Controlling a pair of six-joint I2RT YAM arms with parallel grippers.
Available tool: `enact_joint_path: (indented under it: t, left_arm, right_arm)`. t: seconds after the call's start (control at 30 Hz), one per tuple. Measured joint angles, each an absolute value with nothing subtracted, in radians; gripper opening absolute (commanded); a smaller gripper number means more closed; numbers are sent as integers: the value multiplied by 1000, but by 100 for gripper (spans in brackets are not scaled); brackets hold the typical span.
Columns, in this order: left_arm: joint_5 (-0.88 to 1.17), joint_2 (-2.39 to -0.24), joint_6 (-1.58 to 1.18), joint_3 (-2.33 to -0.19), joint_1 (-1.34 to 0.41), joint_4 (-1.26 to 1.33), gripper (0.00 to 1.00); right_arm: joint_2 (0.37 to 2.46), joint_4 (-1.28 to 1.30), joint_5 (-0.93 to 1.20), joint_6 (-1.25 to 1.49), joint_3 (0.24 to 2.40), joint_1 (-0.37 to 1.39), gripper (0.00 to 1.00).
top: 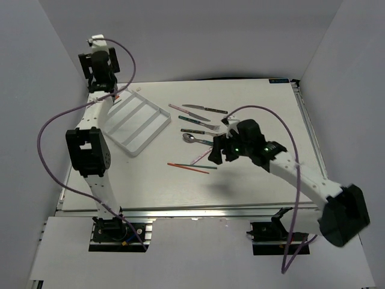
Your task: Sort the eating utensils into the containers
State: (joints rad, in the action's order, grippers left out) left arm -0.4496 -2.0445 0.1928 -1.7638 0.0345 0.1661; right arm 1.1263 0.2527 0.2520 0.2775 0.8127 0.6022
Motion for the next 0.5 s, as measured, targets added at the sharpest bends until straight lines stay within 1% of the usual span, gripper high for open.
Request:
enact_joint_path:
  t: [0.07,0.1,0.17,0.2,0.3,0.4,0.5]
  left_arm:
    - [-470,-1987,43,-1839,33,9,98]
    - [-479,-1938,-33,-1853,32,-77,98]
    - [-469,-1805,-162,-1809,31,-197,98]
    - [-449,-1715,-215,-1748,31,-240,98]
    - [-385,-1416,-315,-1472,30,-288,98]
    - [-333,-1164,-349,-1213,29,-311,98]
    - [-307,-1034,-345,-1013,27,-327,98]
  right_arm:
    - [1271,265,212,226,899,634,69]
    - [1345,279,180,199,949,660,57]
    - [1470,302,117,140,1028,709,45]
    - [1518,315,85,119,1059,728,40]
    - [1620,342,37,43,1107,775,39]
    - [1666,378,-3,-26,1125,799,39]
    - [1692,403,-29,-92,1144,809,39]
